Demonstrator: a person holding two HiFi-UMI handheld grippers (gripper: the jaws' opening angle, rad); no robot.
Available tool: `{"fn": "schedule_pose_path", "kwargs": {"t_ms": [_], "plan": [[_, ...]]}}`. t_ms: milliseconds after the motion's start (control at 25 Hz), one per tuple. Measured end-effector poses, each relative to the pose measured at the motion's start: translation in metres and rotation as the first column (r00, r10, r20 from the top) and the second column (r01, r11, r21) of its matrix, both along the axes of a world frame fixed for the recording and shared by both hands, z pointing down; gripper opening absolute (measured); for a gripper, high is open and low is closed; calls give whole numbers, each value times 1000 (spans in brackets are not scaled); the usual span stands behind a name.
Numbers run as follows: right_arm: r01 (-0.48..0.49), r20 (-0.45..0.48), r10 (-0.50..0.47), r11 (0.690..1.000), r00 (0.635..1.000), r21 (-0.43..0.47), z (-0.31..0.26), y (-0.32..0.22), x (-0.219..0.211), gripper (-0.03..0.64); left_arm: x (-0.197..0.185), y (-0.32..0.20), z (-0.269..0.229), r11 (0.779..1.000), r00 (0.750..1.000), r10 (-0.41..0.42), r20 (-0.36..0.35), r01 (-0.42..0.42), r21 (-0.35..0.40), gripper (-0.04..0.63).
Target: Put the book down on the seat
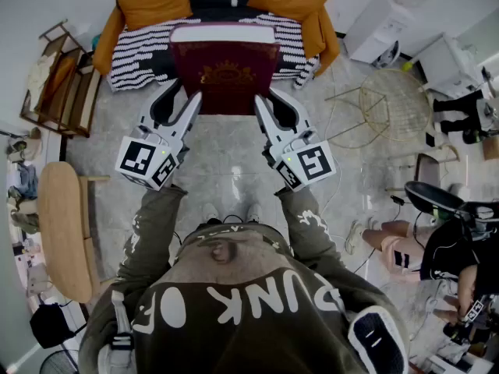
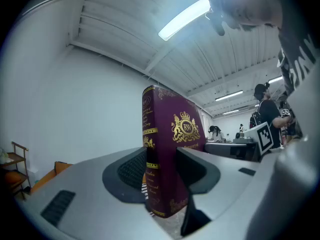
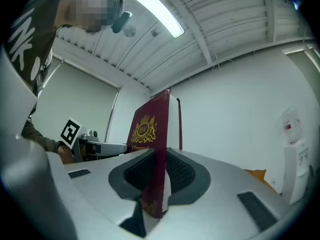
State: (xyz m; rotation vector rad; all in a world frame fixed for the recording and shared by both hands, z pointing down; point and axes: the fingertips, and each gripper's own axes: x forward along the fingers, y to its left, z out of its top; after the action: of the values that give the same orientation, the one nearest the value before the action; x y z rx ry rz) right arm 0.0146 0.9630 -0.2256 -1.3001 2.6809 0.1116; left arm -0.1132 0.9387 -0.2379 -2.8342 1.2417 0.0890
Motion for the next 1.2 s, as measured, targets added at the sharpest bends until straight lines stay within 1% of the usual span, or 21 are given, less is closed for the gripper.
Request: {"fn": "schedule_pose_path", "kwargs": {"t_ms": [480, 720, 880, 1000, 1080, 1200], "plan": [[0, 2, 0, 1000, 1000, 1, 6, -6, 0, 77, 1, -5, 5, 1000, 1000, -3, 4, 3, -2, 172], [35, 20, -35, 999, 999, -21, 11, -7, 1, 84, 0, -7, 10, 1000, 1000, -6, 12, 6, -11, 172], [46, 21, -46, 999, 999, -21, 10, -9, 13, 85, 12, -7, 11, 1000, 1000, -14, 16, 14, -18, 172], [54, 17, -54, 998, 998, -29, 12, -9, 7, 86, 5, -6, 12, 1000, 1000, -21, 17, 21, -18, 172], [65, 19, -64, 997, 998, -30, 13, -8, 18, 86, 16, -5, 12, 999, 999, -29, 22, 30, -17, 172], [90, 29, -89, 996, 996, -27, 14, 0, 51, 86, 50, 6, 12, 999, 998, -48, 34, 49, -15, 172]]}}
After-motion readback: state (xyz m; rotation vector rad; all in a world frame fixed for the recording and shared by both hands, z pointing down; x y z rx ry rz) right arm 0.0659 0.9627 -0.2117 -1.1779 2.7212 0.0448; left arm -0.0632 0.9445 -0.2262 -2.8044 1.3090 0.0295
